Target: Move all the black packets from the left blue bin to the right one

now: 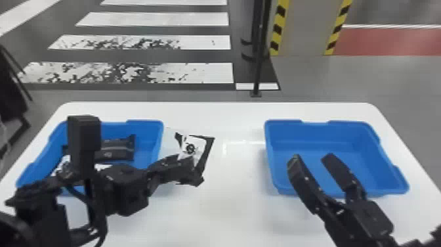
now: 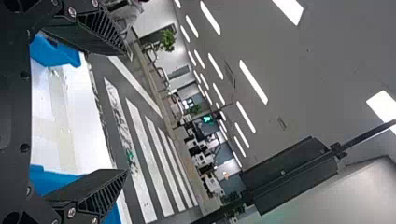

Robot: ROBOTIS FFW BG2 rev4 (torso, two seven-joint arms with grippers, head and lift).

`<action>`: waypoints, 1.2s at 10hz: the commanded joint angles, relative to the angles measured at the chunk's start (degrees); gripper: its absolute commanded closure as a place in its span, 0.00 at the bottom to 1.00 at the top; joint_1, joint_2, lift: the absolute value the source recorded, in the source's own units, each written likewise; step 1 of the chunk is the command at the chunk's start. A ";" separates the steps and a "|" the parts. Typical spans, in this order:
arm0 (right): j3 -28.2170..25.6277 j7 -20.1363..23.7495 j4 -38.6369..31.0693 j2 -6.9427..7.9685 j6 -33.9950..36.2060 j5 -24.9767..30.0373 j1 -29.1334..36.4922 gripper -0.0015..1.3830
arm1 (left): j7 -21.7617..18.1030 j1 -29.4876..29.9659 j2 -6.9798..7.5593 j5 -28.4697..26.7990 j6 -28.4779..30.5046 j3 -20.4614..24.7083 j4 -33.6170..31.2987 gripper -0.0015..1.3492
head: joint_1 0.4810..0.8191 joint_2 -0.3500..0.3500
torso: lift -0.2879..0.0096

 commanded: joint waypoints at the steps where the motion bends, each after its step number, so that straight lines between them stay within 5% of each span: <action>1: 0.38 1.33 0.57 -0.23 3.91 -3.78 -2.17 0.10 | -0.47 -0.73 0.00 1.55 -0.49 -2.91 -0.03 0.89 | 0.63 0.48 | 0.35; 9: 2.43 6.61 7.89 -1.11 9.40 -12.58 -9.91 0.10 | -1.35 -3.40 1.14 7.15 -1.89 -11.48 -0.03 0.89 | 0.63 0.35 | 0.35; 10: 2.78 7.92 9.01 -1.20 10.24 -12.35 -11.03 0.30 | -1.35 -3.54 1.23 7.38 -1.89 -11.48 -0.03 0.89 | 0.63 0.35 | 0.35; 11: 3.00 8.36 9.57 -1.47 11.23 -12.46 -11.59 0.79 | -1.35 -3.54 1.23 7.49 -1.89 -11.60 -0.03 0.89 | 0.63 0.35 | 0.35; 12: 3.46 7.84 9.71 -1.38 8.69 -13.49 -11.31 0.91 | -1.35 -3.54 1.23 7.61 -1.89 -11.60 -0.03 0.89 | 0.63 0.37 | 0.35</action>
